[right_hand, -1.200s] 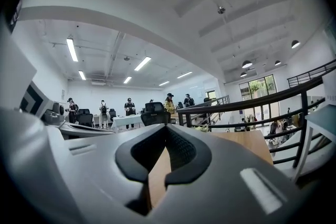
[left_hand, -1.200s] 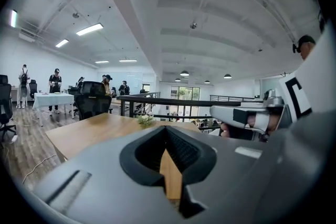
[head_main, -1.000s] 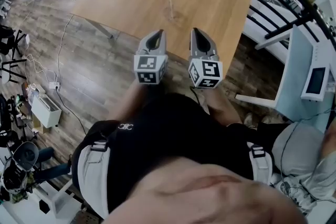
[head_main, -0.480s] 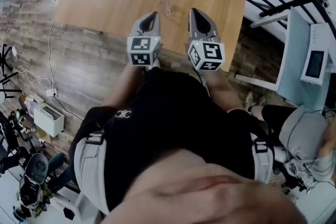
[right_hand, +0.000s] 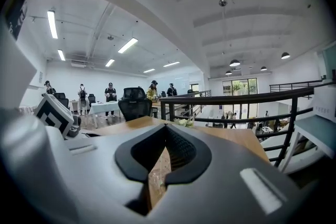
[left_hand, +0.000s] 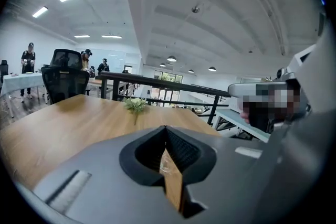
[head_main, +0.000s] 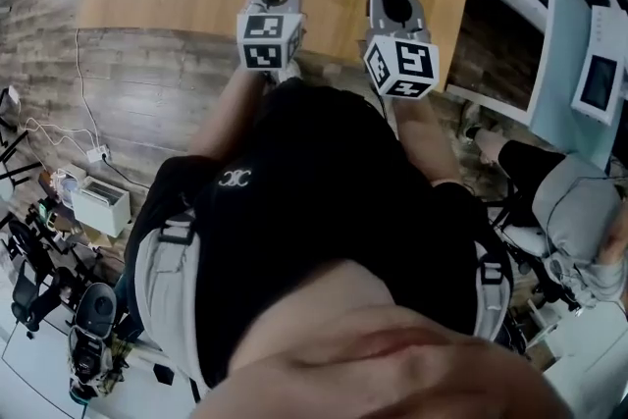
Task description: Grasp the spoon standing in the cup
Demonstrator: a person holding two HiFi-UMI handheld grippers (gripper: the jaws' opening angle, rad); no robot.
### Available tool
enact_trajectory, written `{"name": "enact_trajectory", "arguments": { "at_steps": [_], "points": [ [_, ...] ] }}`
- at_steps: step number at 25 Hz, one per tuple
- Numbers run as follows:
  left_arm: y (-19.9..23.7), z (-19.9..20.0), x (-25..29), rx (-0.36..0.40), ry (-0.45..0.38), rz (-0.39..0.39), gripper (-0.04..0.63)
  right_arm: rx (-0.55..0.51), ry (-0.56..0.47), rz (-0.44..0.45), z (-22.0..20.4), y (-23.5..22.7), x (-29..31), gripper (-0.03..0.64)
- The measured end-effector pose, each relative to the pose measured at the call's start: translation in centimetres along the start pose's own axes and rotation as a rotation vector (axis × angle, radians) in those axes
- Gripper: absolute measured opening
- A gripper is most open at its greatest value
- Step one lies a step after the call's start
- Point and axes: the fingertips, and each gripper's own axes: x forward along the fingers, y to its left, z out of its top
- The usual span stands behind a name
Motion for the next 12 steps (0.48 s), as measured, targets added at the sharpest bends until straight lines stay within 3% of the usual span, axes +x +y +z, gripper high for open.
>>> {"name": "enact_trajectory", "arguments": {
  "at_steps": [11,12],
  "points": [
    [1.7,-1.3,6.9,0.114,0.094,-0.049,0.014,0.035,0.048,-0.182,-1.9,-3.8,-2.4,0.000],
    [1.8,-1.4,7.6,0.130,0.107,-0.061,0.077,0.041,0.049,-0.203,-2.0,-4.4,-2.8,0.000]
  ]
}}
